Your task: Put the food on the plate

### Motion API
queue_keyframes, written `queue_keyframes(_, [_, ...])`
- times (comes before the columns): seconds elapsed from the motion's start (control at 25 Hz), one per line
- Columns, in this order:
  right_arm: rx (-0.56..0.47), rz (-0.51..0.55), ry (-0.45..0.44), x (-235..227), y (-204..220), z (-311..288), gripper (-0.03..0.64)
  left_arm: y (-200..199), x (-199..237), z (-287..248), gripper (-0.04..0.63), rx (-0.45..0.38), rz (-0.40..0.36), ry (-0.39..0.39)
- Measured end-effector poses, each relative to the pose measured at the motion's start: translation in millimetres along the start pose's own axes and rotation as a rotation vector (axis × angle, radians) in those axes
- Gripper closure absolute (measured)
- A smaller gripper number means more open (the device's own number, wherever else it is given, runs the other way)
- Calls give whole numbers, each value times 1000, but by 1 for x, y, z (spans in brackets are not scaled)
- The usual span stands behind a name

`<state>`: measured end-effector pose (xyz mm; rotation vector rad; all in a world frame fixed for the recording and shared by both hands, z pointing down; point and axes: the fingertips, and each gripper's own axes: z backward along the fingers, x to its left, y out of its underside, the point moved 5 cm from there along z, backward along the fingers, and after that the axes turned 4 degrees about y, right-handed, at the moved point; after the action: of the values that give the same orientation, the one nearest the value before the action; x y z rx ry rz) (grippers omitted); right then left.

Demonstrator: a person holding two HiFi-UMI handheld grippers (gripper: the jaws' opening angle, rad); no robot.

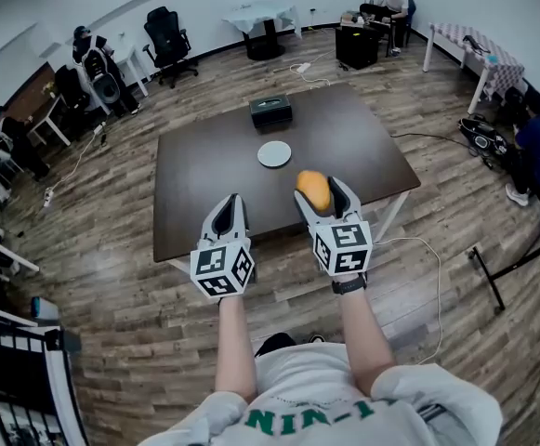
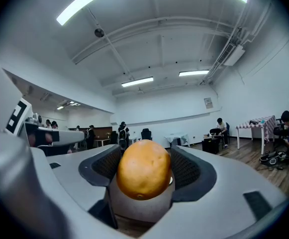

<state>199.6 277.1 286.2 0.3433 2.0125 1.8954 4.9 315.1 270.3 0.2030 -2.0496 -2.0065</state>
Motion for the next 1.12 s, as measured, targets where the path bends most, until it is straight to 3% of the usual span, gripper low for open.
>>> queue_keyframes(0.28, [30,-42,-5,-11,11,-23,288,6,7,-26,583,2,31,-1])
queue_keyframes(0.48, [41,-45,13,-22,12,-66,288,12,29,-75,583,2,36,30])
queue_keyframes(1.12, [80,-27,39,-15,0,-273,288,7,169,-247,583,3,62,103])
